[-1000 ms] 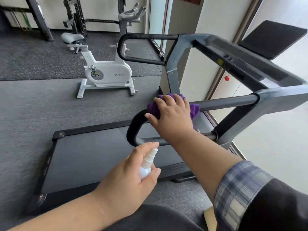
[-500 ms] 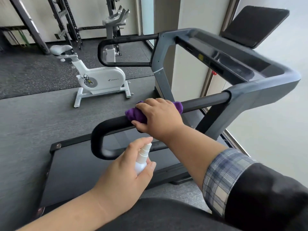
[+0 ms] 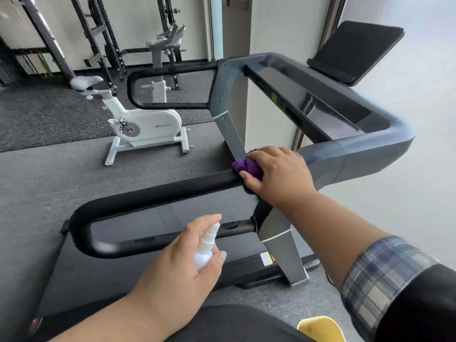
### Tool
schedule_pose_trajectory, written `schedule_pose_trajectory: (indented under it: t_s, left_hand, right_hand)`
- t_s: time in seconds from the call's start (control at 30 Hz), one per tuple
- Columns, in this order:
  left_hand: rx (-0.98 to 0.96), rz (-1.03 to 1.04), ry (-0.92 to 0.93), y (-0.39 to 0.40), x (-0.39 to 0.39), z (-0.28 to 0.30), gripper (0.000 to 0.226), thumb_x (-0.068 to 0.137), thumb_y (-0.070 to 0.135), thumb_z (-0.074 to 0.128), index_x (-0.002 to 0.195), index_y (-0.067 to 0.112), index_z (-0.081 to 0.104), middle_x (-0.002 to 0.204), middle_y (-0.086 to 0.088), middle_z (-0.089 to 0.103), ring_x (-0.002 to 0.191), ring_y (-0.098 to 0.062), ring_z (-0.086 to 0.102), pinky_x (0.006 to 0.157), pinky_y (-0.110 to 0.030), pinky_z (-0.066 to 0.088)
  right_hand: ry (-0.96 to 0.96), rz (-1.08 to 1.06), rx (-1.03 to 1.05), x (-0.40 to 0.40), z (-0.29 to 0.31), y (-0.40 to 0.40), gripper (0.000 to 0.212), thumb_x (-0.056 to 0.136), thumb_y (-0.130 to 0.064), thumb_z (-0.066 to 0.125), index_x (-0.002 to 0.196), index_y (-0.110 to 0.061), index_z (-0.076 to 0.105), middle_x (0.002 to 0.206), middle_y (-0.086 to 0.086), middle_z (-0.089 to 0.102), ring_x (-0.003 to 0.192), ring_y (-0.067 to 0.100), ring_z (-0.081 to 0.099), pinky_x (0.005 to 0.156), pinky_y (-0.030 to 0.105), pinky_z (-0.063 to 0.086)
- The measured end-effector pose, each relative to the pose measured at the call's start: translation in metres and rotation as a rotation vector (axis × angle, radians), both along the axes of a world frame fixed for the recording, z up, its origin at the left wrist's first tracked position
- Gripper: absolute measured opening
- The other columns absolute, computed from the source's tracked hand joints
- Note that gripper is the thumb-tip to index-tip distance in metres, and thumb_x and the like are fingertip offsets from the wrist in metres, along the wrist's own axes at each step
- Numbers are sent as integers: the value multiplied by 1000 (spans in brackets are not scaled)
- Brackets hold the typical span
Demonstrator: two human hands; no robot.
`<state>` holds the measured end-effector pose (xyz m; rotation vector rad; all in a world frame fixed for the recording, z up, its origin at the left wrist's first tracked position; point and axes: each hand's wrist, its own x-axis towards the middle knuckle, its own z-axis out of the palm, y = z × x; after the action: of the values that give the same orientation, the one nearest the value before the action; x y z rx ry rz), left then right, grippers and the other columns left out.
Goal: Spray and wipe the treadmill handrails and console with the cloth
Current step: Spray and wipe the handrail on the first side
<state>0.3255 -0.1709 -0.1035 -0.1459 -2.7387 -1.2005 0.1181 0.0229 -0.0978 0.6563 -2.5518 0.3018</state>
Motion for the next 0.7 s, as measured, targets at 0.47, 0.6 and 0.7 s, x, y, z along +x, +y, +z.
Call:
schedule_pose_trajectory:
  t_s: [0.47, 0.6, 0.7]
  left_hand:
    - [-4, 177, -39, 40, -15, -14, 54, 84, 52, 56, 124, 74, 29, 108, 27, 61, 99, 0, 61, 83, -20, 45]
    - [-6, 170, -54, 46, -19, -11, 54, 84, 52, 56, 125, 73, 28, 111, 21, 62, 100, -1, 60, 88, -25, 46]
    - [-5, 183, -39, 45, -18, -8, 54, 85, 49, 56, 124, 73, 28, 107, 23, 62, 99, -2, 60, 88, -22, 45]
  right_hand:
    - [-53, 216, 182, 9, 12, -58, 58, 86, -74, 43, 104, -22, 63, 94, 0, 62, 84, 28, 58, 67, 35, 40]
    - [-198, 374, 193, -11, 19, -27, 80, 76, -80, 55, 136, -27, 47, 123, -3, 61, 104, 28, 60, 85, 42, 50]
    - [-321, 365, 155, -27, 29, -4, 84, 70, -81, 61, 135, -30, 49, 127, -6, 57, 111, 26, 59, 93, 42, 49]
